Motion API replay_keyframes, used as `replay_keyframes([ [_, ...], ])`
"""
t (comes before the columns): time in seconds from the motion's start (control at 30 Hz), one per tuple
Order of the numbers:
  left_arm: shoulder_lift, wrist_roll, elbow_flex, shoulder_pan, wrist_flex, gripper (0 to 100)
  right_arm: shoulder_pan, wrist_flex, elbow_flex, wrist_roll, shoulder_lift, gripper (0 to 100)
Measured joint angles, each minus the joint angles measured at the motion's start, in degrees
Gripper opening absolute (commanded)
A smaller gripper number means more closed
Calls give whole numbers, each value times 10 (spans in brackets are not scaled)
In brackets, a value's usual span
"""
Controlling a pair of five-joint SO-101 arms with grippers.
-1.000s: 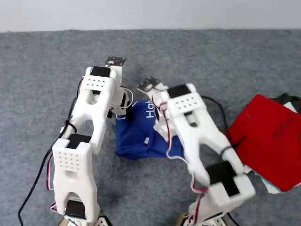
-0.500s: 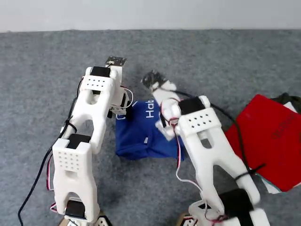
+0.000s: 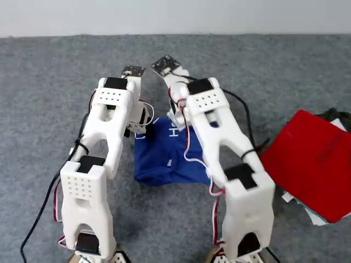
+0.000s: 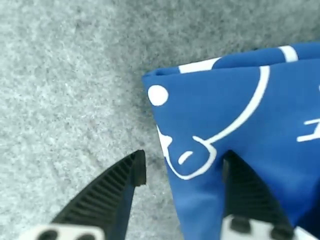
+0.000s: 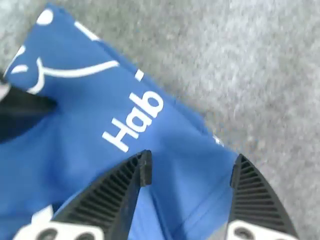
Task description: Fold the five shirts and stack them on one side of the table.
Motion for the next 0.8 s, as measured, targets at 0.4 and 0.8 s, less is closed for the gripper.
replay_keyframes([
  [0.4,0,0,0,0,0,246,-25,91,-118,0,146,266],
  [0.8,0,0,0,0,-8,246,7,208,-121,0,141,266],
])
